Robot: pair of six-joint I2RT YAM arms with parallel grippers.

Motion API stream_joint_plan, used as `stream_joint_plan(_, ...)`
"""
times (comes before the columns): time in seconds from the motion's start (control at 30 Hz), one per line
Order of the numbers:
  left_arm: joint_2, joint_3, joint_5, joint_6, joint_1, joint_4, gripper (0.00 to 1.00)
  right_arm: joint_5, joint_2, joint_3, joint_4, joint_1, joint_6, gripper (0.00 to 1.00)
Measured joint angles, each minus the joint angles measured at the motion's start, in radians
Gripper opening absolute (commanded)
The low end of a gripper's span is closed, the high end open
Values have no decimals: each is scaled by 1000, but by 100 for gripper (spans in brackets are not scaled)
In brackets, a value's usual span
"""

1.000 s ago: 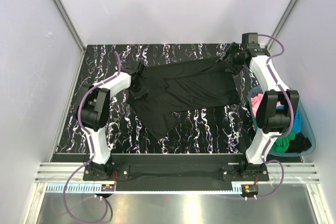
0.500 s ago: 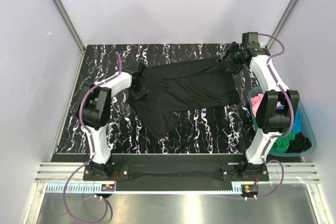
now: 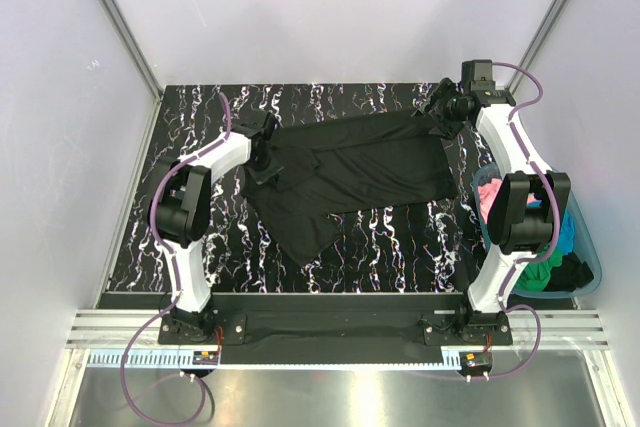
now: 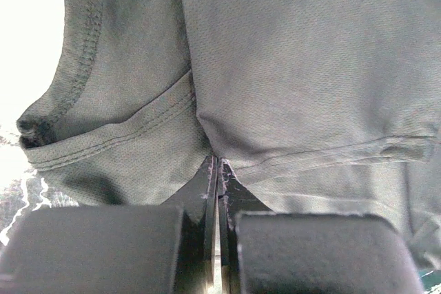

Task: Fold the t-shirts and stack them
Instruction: Fold the tshirt

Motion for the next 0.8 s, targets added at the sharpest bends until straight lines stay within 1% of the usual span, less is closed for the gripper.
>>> stream_joint_plan(0.47, -2, 19, -9, -22, -4, -52, 0, 0, 0, -1, 0, 0, 0, 72)
stream_joint_plan(0.8, -46, 17, -10, -33, -14, -70, 0, 0, 0, -16, 2, 0, 1, 72)
